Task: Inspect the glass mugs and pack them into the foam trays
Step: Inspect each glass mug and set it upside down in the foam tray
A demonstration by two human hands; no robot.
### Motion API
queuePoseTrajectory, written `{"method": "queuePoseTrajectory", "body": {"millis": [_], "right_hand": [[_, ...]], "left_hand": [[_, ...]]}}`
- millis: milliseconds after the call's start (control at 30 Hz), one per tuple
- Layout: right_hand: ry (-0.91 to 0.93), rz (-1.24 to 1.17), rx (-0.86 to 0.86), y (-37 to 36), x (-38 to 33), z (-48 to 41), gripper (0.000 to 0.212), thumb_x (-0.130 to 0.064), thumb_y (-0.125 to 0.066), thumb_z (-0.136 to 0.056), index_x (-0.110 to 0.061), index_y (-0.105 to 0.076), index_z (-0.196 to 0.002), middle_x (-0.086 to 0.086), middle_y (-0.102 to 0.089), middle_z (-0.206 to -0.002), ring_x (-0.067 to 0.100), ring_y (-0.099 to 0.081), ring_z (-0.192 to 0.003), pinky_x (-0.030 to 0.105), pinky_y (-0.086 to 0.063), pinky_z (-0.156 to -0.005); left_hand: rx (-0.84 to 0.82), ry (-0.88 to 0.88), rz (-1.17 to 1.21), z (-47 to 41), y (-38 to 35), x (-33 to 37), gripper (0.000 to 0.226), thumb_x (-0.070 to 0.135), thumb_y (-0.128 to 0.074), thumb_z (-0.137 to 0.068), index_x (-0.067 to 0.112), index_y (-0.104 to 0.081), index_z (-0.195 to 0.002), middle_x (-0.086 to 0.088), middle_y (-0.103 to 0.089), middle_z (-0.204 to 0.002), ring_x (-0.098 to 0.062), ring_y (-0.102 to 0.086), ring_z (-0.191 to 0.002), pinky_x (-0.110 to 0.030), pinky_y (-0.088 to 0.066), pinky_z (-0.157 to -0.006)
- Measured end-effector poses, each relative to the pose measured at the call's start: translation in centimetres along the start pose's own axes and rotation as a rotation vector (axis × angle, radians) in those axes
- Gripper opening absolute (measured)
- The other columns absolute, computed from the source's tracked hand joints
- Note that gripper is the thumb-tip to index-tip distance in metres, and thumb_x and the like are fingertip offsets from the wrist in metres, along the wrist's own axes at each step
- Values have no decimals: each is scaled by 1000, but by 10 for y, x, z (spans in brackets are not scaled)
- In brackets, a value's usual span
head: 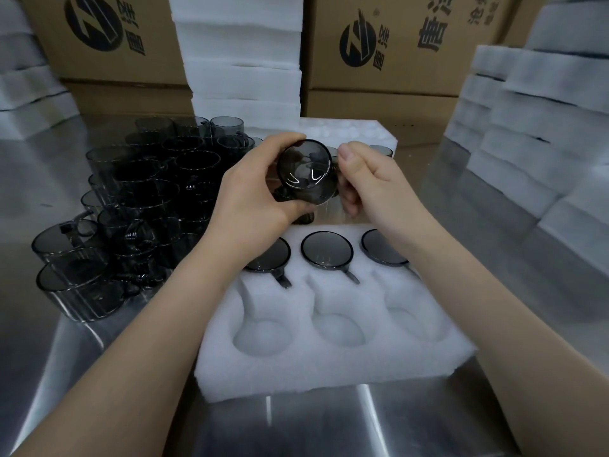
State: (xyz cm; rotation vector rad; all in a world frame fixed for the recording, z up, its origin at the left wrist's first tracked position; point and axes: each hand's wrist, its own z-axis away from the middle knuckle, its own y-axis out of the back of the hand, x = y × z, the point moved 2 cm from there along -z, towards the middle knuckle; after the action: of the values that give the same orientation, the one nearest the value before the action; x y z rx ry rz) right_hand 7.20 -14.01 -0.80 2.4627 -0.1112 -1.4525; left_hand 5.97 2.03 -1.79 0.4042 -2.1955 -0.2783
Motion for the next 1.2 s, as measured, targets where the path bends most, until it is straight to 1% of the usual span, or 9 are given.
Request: {"method": "queuePoseTrajectory", "body": {"millis": [200,367,533,667,733,833,967,1067,1200], "right_hand": [[-43,-209,-156,3,7,0,30,-32,-43,-96,-13,-48,-73,-4,-50,-60,16,-43,-48,28,-40,-50],[-46,-344,-264,4,8,1,20,-25,-42,-97,-11,-53,-89,5,-62,-72,17,-53,-49,28,-49,-55],[11,-83,-142,5,4,1,10,-22,-43,-104,-21,-49,-111,3,-65,-75,19,-57,-55,23,-48,-57],[56,-36,-73,6,1,1,30,-22,-58,-97,-23,-54,-127,15,-61,-96,19,-59,-70,27,-53,-60],[89,-2,-102,4,1,2,38,-21,-68,-89,-27,-57,-124,8,-65,-104,22,-61,-78,26,-54,-65],[81,41,-97,4,2,2,36,-30,-79,-75,-32,-61,-107,-14,-68,-99,7,-64,-87,25,-51,-71],[47,153,-15,3,5,2,44,-51,-81,-59,-28,-52,-83,-11,-66,-83,12,-62,-77,41,-54,-71],[60,170,36,-1,3,1,42,-53,-74,-69,-22,-48,-77,-11,-62,-74,10,-58,-70,35,-50,-64],[105,93,81,1,0,-1,28,-26,-64,-94,-16,-49,-73,-7,-55,-67,7,-52,-65,23,-44,-60]], "left_hand": [[-17,10,116,0,2,-2,77,-2,-79,-72,25,-49,-138,10,-59,-126,-2,-56,-117,-23,-46,-101],[-21,20,303,0,3,-5,71,-1,-75,-74,16,-45,-136,2,-57,-130,-9,-57,-121,-30,-47,-103],[51,32,345,-1,4,-7,64,-10,-77,-69,19,-54,-121,7,-62,-117,-4,-63,-107,-18,-50,-87],[16,46,270,-1,2,-5,69,-9,-82,-64,23,-59,-121,2,-65,-118,-14,-63,-110,-33,-52,-95],[-25,32,205,0,0,-3,70,-7,-83,-62,23,-61,-121,1,-66,-117,-17,-64,-108,-38,-52,-97],[-54,15,108,1,-1,-2,70,-4,-83,-62,23,-63,-122,2,-66,-116,-17,-63,-107,-39,-51,-97],[-95,-47,-10,3,-4,2,74,-4,-83,-59,38,-61,-116,22,-62,-108,4,-59,-103,-15,-46,-93],[-96,-49,-29,2,-4,3,76,0,-86,-57,39,-61,-117,30,-61,-102,12,-57,-98,-9,-44,-90],[-93,-58,-40,3,-4,2,76,4,-87,-58,37,-61,-121,33,-61,-100,13,-57,-97,-9,-43,-91]]}}
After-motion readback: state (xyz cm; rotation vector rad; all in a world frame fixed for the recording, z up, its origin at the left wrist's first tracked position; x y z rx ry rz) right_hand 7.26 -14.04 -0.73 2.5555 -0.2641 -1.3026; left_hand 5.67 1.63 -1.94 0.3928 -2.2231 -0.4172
